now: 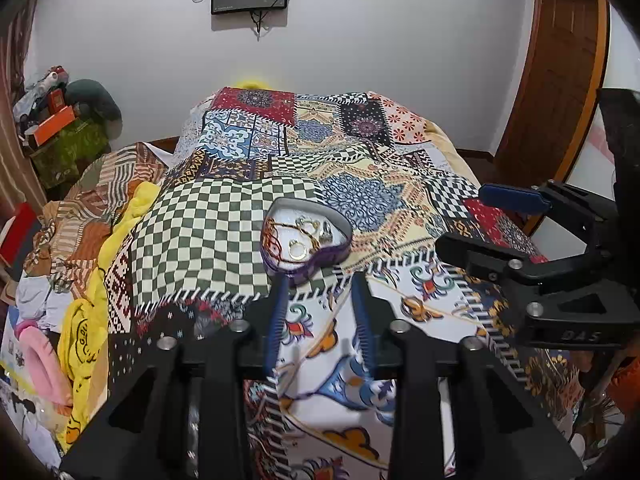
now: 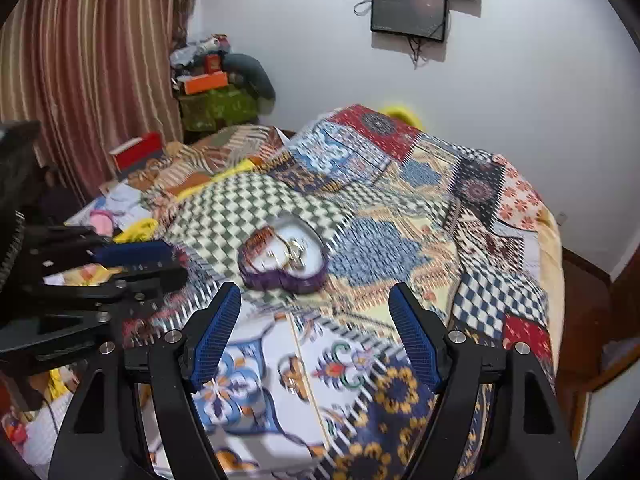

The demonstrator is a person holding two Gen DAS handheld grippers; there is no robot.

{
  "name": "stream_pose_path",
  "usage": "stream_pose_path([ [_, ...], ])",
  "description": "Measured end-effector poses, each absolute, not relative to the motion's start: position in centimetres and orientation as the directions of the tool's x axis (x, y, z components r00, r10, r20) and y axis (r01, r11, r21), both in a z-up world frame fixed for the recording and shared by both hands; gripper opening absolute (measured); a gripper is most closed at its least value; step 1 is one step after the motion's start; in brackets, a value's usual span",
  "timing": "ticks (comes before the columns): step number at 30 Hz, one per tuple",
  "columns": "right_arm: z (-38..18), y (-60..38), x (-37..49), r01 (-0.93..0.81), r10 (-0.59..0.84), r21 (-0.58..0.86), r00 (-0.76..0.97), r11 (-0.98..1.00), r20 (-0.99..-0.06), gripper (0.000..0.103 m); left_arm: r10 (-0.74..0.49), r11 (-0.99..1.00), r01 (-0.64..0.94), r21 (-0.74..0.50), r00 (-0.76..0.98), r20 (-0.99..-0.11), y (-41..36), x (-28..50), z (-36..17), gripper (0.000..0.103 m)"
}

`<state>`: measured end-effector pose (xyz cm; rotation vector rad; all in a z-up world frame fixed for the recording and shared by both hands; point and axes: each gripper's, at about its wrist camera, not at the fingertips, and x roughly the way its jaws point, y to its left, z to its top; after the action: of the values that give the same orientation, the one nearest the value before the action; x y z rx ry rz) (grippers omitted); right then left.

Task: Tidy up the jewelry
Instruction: 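Move both tools back to the remaining rings on the bedspread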

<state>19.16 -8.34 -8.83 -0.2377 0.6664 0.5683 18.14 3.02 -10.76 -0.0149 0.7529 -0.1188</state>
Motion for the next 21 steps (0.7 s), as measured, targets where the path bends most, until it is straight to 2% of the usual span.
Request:
stream_pose_path([
  [4, -9.6, -9.3, 18.2, -0.547, 0.393, -0.031, 0.638, 0.837, -0.662, 0.073, -0.111, 0.993, 0.105, -0.049, 0.728, -0.677, 2.6, 16.9, -11.1, 0.037],
  [9, -10.8, -10.9, 17.8, -0.537, 0.42, 0.054, 0.589, 0.842, -0.691, 0.073, -0.123, 0.992, 0.106, -0.067, 0.722, -0.681, 2.5, 15.8, -12.0, 0.039],
  [14, -12.1, -11.4, 17.4, -0.507, 0.371, 0.018, 0.605, 0.862, -0.705, 0.073, -0.149, 0.989, 0.107, -0.104, 0.716, -0.682, 2.5, 15.5, -13.0, 0.04],
  [21, -13.5, -11.3, 17.3, -0.55, 0.42, 0.076, 0.532, 0.831, -0.735, 0.073, -0.138, 0.99, 0.094, -0.102, 0.708, -0.693, 2.2, 15.6, -14.4, 0.042],
])
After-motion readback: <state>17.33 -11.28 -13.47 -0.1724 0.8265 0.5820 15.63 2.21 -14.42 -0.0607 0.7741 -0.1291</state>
